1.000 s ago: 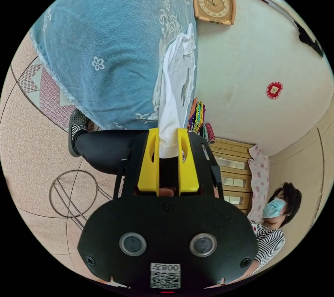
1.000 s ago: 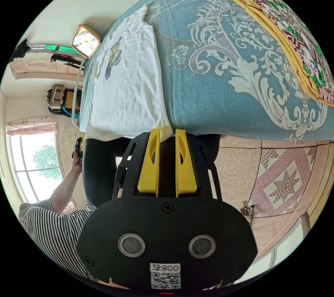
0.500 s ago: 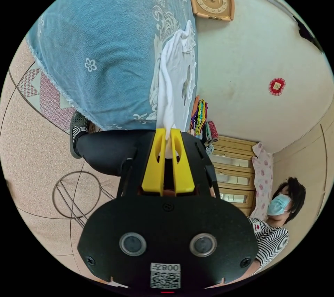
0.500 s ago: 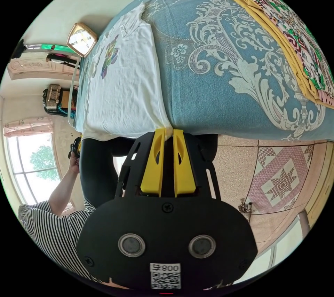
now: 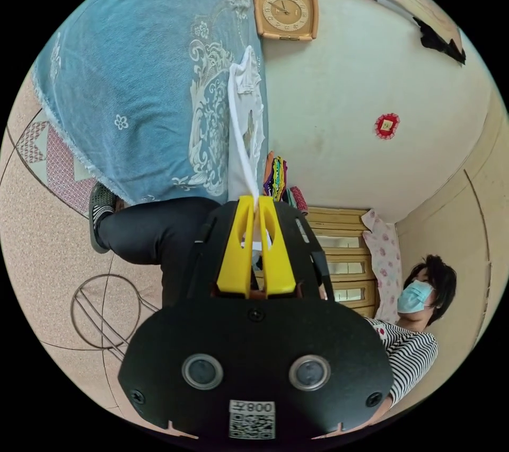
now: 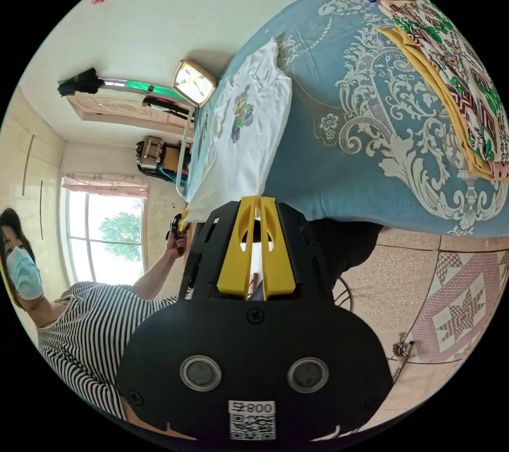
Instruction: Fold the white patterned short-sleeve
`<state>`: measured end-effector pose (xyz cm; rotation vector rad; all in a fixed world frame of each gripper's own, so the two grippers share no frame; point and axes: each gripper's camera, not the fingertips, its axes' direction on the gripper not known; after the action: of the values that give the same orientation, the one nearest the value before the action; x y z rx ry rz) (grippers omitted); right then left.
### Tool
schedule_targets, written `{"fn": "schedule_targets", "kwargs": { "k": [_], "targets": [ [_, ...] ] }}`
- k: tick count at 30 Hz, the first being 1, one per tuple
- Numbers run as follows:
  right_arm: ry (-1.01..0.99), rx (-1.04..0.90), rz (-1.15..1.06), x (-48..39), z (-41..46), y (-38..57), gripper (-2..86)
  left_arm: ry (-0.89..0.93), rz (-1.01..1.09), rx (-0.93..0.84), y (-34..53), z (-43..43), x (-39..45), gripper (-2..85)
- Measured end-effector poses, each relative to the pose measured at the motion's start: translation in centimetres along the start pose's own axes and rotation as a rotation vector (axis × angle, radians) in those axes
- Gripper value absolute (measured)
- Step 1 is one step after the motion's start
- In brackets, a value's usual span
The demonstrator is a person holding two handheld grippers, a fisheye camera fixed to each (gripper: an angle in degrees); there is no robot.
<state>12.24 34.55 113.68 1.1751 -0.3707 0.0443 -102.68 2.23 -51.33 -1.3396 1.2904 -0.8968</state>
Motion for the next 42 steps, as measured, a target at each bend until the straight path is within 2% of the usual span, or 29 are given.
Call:
{"fn": "schedule_targets", "kwargs": {
  "k": [15,31,35,42],
  "targets": [
    [-0.093,0.068,-0.072,1.3,-5.9,2.9,0.9,0.068,0.149,-0.064,1.9,-3.5,3.7,1.4],
    [-0.135,0.070,0.002,6.5,-8.6,10.0,0.8,0.052,0.089,-0.145,7.3,-8.5,-0.1,1.2],
    [-0.149,0.066,0.009,7.2,-8.3,10.1,0.8,0.108,0.083,-0.148,7.1,-8.5,-0.9,1.2],
    [-0.146,0.078,0.057,9.3,-8.0,7.9,0.8,0.091,0.049,-0.147,4.6,-8.4,-2.5,1.3]
  ]
}}
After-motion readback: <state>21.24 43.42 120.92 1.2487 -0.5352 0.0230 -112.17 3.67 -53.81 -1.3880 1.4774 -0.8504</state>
